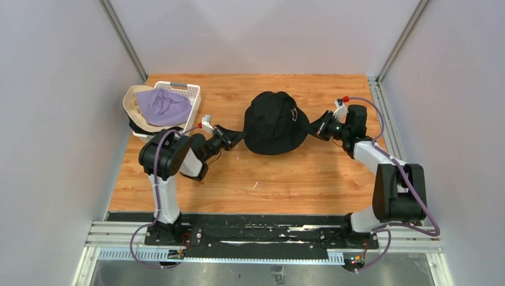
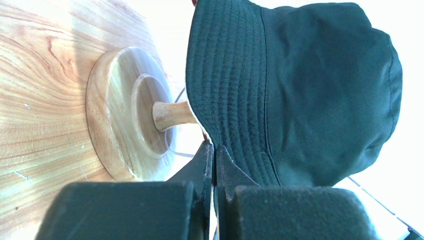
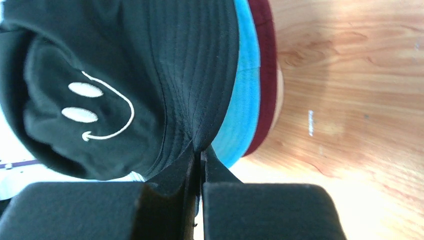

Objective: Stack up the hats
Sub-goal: Stack the hat on the hat.

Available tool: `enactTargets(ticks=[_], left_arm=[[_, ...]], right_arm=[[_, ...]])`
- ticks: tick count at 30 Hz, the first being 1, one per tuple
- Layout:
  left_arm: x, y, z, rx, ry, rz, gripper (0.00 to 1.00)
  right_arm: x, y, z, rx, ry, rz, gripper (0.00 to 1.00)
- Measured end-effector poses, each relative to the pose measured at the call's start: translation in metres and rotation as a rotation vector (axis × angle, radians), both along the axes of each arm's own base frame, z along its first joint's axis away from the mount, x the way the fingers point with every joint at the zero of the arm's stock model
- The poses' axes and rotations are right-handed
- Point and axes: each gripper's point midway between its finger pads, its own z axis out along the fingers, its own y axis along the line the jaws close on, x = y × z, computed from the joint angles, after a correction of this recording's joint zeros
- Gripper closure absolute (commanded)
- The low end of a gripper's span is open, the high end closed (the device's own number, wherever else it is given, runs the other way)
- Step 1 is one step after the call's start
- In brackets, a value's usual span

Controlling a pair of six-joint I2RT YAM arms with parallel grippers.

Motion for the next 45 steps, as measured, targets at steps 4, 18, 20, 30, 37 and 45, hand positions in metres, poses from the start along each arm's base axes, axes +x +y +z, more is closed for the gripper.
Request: enactTargets(ticks=[4,18,20,30,37,45], left_arm=[[0.001,0.000,0.001,-0.004,-0.001,0.000,1.00],[0.005,-0.004,-0.002,-0.016,0.015,-0.002,1.00],[0.006,-0.004,-0.003,-0.018,0.017,-0.002,1.00],[0.014,0.004,-0.005,-0.034,0.035,0.010,1.00],[0.026,0.026,-0.004,-0.037,0.035,0.050,1.00],[0.048,0.044,0.012,-0.068,0.004,0.085,0.89]], right_arm=[[-0.006,-0.005,-0.026,-0.065,0.066,0.000,1.00],[0.001,-0.012,-0.059,-0.135,0.140,-0.004,0.99],[0.002,-0.010,-0.061,-0.137,0.143,0.002,0.99],[0.003,-0.010,-0.069,-0.169,0.149,0.005,0.68],[-0.004,-0.023,-0.092,-0.254,0.225,-0.035,0.51],[-0.008,-0.030,-0.081,-0.300,0.203,-0.058,0.50]])
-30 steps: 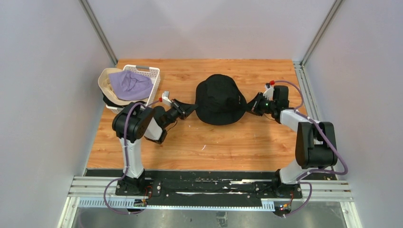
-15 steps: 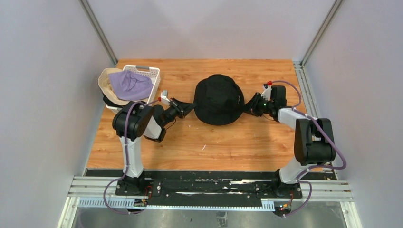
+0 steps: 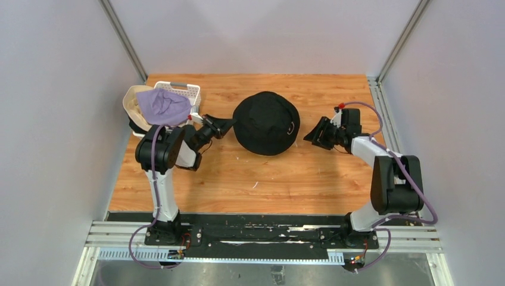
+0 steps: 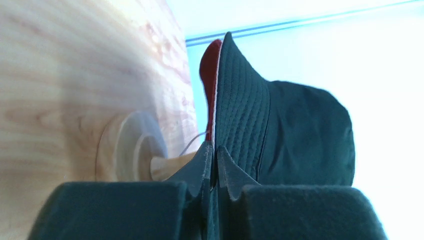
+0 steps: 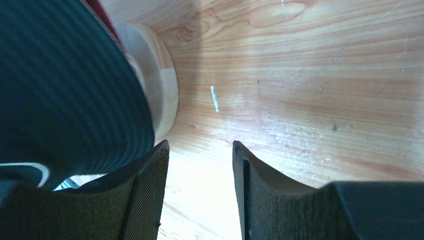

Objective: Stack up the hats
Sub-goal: Stack the hat on the hat.

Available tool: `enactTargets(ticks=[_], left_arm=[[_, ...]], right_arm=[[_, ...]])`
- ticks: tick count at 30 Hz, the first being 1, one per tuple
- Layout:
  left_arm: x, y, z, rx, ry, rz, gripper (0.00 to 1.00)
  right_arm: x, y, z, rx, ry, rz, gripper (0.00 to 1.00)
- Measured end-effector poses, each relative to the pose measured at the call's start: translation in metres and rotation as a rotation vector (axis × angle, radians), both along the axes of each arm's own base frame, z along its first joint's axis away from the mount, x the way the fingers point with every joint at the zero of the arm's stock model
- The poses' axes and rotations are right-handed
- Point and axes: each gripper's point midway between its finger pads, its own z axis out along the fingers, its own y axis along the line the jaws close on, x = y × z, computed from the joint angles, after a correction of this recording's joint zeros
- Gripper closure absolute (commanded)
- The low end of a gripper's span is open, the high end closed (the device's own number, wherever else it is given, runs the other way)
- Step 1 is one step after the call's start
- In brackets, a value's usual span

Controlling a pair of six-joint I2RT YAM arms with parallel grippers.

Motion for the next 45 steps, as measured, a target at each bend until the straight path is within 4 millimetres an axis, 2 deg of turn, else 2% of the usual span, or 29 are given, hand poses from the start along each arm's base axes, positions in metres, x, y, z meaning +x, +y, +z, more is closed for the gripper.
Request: enactTargets(ticks=[4,8,11,15,18,23,26,29,32,35,38,40,45], left_arm=[[0.022,0.005,0.023,-0.032,-0.057,0.011,0.85],[0.043,0.009,0.036,-0.061,-0.091,0.019,0.81],[0.053,0.010,0.034,-0.073,-0.090,0.013,0.75],[0.061,0.011,0.020,-0.079,-0.060,0.005,0.68],[0.067,0.015,0.013,-0.083,-0.046,0.006,0.67],[0.073,0.028,0.018,-0.088,-0.055,0.031,0.65],[0.068,0.037,0.028,-0.076,-0.068,0.049,0.63],[0.058,0.042,0.050,-0.044,-0.096,0.062,0.61],[0.041,0.043,0.079,0.020,-0.150,0.071,0.56],[0.024,0.045,0.088,0.110,-0.165,0.088,0.50],[0.011,0.050,0.081,0.215,-0.138,0.108,0.45],[0.003,0.053,0.068,0.276,-0.105,0.111,0.44],[-0.014,0.051,0.017,0.367,0.025,0.080,0.43]], right_arm=[[-0.002,-0.002,0.019,-0.010,-0.046,-0.003,0.50],[-0.004,-0.004,0.029,-0.023,-0.071,-0.002,0.51],[-0.006,-0.004,0.033,-0.029,-0.077,0.001,0.51],[-0.006,-0.004,0.040,-0.032,-0.083,0.003,0.51],[-0.007,-0.004,0.047,-0.034,-0.104,0.007,0.51],[-0.006,-0.003,0.069,-0.029,-0.166,0.017,0.51],[-0.004,-0.001,0.087,-0.020,-0.217,0.030,0.51],[-0.001,0.000,0.101,-0.016,-0.257,0.037,0.51],[0.002,0.001,0.107,-0.013,-0.274,0.040,0.51],[0.002,0.002,0.106,-0.008,-0.272,0.045,0.51],[0.003,0.003,0.104,-0.002,-0.267,0.052,0.52],[0.004,0.003,0.101,-0.001,-0.263,0.052,0.52],[0.006,0.003,0.096,-0.002,-0.250,0.052,0.52]])
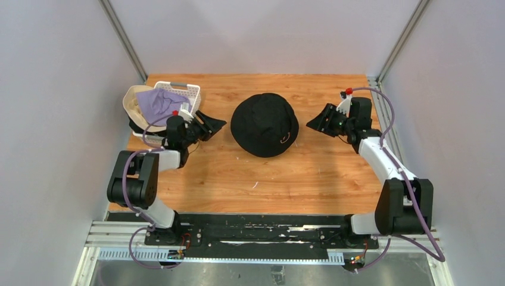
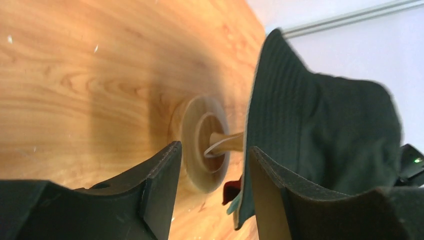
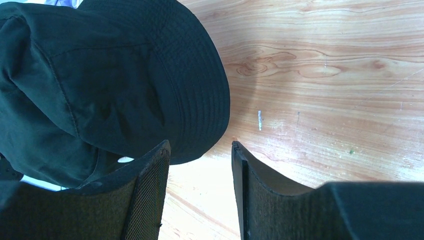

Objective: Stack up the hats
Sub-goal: Stack the hat on the hat.

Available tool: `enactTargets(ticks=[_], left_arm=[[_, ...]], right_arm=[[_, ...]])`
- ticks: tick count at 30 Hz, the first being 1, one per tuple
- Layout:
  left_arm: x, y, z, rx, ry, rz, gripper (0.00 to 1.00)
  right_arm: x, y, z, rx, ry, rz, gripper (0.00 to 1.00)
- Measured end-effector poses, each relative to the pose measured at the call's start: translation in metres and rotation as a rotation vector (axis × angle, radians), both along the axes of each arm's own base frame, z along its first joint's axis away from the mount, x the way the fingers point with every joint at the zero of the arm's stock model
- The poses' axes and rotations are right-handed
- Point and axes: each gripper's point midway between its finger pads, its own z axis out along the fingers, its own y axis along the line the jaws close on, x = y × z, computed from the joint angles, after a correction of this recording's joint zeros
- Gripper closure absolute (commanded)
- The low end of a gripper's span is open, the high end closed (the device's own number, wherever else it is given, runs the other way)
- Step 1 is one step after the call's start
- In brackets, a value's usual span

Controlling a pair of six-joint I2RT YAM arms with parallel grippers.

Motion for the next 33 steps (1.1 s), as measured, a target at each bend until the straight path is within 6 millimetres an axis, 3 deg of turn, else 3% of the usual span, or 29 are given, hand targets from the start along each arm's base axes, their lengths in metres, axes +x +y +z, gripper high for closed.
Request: enactTargets(ticks=[5,14,19,29,33], left_arm=[[-0.009,-0.014,-0.026,0.008,0.058,-0.037,0.43],[-0.004,-0.023,-0.043,-0.158,0.048,-0.031,0.43],[-0.013,-0.023,-0.048,-0.238,0.043,-0.026,0.43],[-0.027,-0.022,-0.003,-0.266,-0.099,-0.043,0.43],[-0.028,-0.022,0.002,-0.270,-0.112,-0.047,0.43]], right_arm=[[0.003,0.000,-0.006,0.000,0.014,0.000,0.52],[0.006,0.001,-0.014,0.001,0.026,0.003,0.53],[0.007,0.001,-0.016,0.003,0.031,0.005,0.53],[0.008,0.001,-0.017,0.003,0.032,0.006,0.53],[0.008,0.001,-0.018,0.003,0.034,0.006,0.53]])
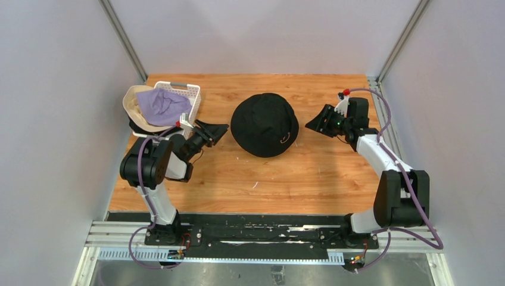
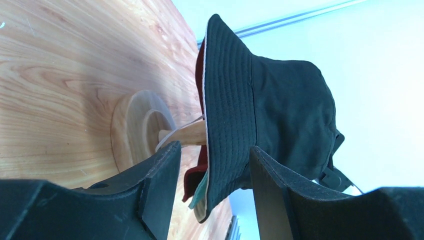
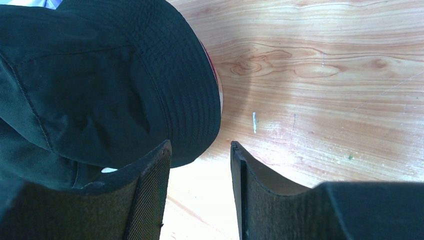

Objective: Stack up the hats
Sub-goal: Stack the hat on the hat.

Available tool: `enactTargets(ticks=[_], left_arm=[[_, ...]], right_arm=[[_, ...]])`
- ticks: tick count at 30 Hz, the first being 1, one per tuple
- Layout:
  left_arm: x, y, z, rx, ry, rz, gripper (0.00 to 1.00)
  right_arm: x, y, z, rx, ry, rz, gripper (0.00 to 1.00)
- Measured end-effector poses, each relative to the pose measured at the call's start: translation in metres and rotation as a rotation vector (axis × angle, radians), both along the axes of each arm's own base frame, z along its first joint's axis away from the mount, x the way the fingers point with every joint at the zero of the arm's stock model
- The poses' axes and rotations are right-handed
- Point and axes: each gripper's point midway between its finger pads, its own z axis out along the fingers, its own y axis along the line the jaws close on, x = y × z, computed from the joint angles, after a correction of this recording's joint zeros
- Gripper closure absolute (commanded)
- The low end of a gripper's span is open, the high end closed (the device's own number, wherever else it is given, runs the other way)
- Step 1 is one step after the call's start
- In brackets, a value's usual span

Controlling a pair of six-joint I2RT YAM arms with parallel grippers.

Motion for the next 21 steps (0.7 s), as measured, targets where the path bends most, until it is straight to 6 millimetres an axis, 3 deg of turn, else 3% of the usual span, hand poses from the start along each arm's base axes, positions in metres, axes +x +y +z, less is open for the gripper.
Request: enactTargets(ticks=[15,17,21], left_arm=[[0.001,-0.032,0.009,-0.008,-0.037,-0.086,0.44],[0.003,-0.036,0.006,-0.006,-0.029,-0.095,0.54],[0.006,-0.039,-0.001,-0.007,-0.013,-0.101,0.93]], right_arm=[[0.000,0.000,0.000,0.000,0.000,0.000,0.53],[0.000,0.000,0.000,0.000,0.000,0.000,0.53],[0.000,0.000,0.000,0.000,0.000,0.000,0.53]])
